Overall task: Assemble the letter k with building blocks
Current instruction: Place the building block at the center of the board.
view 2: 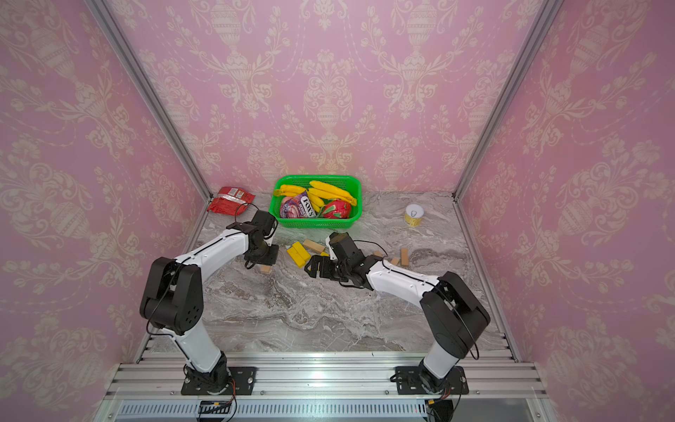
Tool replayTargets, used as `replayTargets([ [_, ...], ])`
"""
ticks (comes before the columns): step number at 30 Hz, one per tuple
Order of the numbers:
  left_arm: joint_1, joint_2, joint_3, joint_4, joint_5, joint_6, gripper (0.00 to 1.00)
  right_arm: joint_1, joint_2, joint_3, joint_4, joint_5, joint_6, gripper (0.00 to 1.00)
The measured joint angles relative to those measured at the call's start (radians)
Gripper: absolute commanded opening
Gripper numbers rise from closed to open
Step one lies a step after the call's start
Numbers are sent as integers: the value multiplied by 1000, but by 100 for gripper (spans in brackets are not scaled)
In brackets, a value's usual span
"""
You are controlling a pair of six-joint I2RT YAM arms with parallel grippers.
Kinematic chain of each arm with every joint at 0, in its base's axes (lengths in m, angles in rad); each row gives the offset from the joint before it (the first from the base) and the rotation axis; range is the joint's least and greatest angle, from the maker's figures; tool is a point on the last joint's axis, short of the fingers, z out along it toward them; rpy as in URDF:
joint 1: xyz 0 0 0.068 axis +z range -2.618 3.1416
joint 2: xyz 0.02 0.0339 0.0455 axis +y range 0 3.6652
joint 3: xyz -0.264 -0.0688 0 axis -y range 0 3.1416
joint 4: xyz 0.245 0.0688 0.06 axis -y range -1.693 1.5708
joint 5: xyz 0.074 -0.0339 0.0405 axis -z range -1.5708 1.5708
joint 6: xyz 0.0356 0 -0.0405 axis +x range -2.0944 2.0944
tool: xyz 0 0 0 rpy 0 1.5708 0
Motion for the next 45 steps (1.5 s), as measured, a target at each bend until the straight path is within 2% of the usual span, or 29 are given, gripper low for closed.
replayTargets([
  [12, 11, 116, 84, 11, 32, -51, 0, 13, 28, 29, 17, -6, 0, 100],
  [26, 32, 157, 106, 22, 32, -106, 0, 15, 64, 45, 70, -13, 5, 100],
  [35, 52, 161, 108, 30, 47, -109, 0, 15, 105, 97, 87, -13, 5, 100],
  [45, 58, 224, 156, 34, 59, -102, 0, 14, 123, 126, 101, -24, 5, 100],
])
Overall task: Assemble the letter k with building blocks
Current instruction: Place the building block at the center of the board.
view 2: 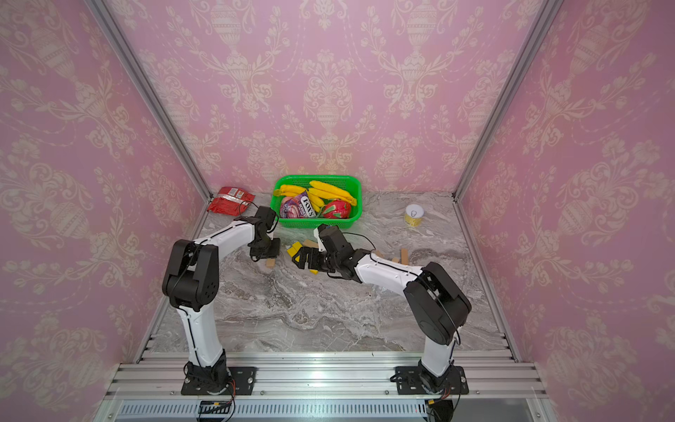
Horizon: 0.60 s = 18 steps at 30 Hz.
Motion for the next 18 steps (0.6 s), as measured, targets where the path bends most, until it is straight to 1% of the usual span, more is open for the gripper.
replayTargets([
  [18, 0, 19, 10, 3, 3, 19, 0, -23, 3, 0, 16, -11, 3, 100],
])
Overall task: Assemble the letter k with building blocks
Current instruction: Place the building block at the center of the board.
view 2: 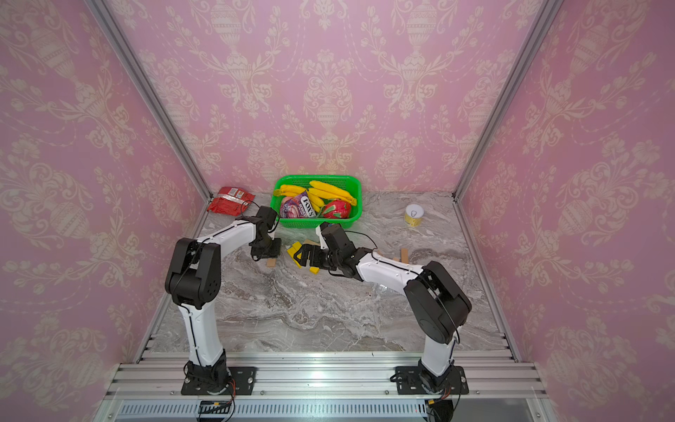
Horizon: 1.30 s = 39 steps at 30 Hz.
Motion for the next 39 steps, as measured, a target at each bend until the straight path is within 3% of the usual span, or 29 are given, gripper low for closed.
replayTargets([
  [19, 1, 20, 24, -4, 14, 7, 4, 0, 0, -10, 37, -13, 20, 100],
  [24, 1, 21, 24, -4, 14, 7, 10, 0, -2, -65, 40, -12, 20, 100],
  [29, 1, 21, 24, -4, 14, 6, 23, 0, -4, -77, 39, -13, 20, 100],
  [39, 1, 21, 24, -4, 14, 7, 28, 0, -18, -89, 56, -14, 23, 100],
])
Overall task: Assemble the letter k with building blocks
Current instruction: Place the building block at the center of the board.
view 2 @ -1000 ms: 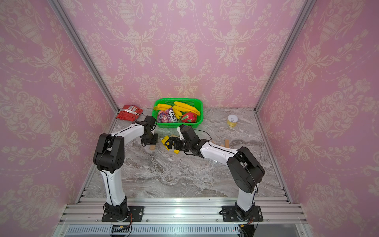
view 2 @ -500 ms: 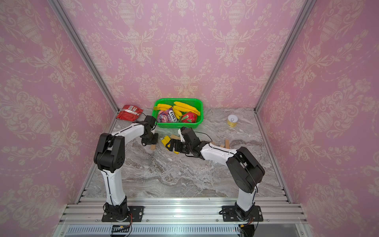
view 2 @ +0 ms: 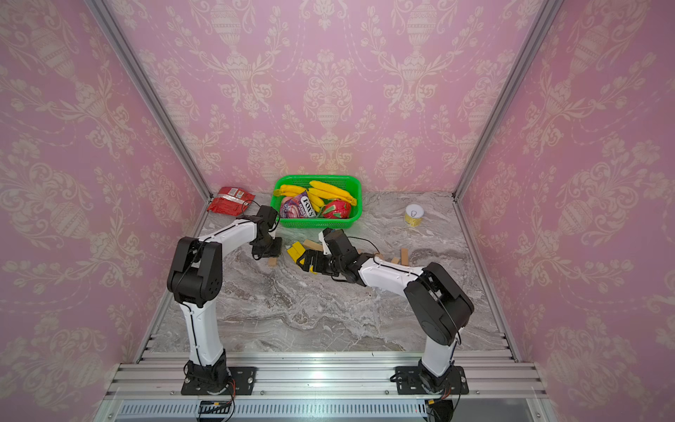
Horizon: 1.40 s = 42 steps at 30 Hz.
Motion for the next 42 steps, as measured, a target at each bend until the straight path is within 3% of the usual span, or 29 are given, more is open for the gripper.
replayTargets([
  [6, 0, 0, 0, 0, 0, 0, 30, 0, 0, -14, 4, 0, 0, 100],
  [18, 0, 0, 18, -4, 4, 0, 46, 0, 0, -14, 5, -1, 0, 100],
  [31, 0, -7, 21, -27, 6, 0, 49, 0, -10, -14, 2, -2, 0, 100],
  [42, -2, -225, -51, -24, 63, -26, 49, 25, -185, -60, -51, 49, -2, 100],
])
